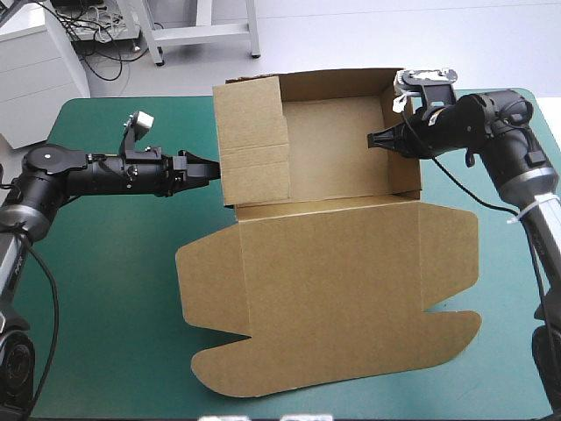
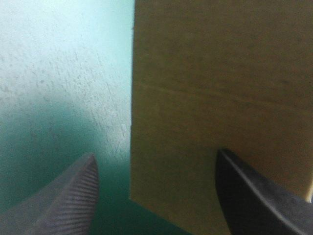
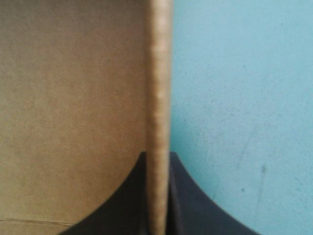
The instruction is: Fold the box
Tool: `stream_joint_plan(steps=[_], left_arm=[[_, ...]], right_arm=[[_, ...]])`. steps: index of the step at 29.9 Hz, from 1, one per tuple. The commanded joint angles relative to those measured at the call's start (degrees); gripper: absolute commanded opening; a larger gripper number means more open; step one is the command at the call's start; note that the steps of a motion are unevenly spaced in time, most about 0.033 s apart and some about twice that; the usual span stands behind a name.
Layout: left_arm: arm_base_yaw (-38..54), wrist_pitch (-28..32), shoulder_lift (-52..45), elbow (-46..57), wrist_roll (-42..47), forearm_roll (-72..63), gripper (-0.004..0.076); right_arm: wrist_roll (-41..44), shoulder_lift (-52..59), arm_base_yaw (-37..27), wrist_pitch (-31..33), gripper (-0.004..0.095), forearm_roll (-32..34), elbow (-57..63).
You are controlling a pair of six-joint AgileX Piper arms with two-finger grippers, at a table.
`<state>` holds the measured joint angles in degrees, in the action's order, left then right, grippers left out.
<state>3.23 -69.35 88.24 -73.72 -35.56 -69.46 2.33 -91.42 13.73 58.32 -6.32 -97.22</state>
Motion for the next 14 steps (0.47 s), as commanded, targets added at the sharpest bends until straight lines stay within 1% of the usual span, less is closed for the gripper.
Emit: stream_joint_plan(steps=[1, 7, 14], left_arm=[[-0.60, -5.39, -3.19, -3.01, -0.11, -4.91, 0.0480], [-0.60, -5.39, -4.18, -5.63, 0.88, -5.66, 0.0480], [-1.07, -5.23, -4.91, -6.33, 0.95, -5.55, 0.0481]], right_arm=[[0.45, 1.52, -0.29, -2.78, -0.0023, -1.18, -1.39], [0.45, 1.29, -0.29, -2.92, -0.0023, -1.18, -1.39], [0.45, 1.29, -0.29, -3.04, -0.0022, -1.18, -1.39]])
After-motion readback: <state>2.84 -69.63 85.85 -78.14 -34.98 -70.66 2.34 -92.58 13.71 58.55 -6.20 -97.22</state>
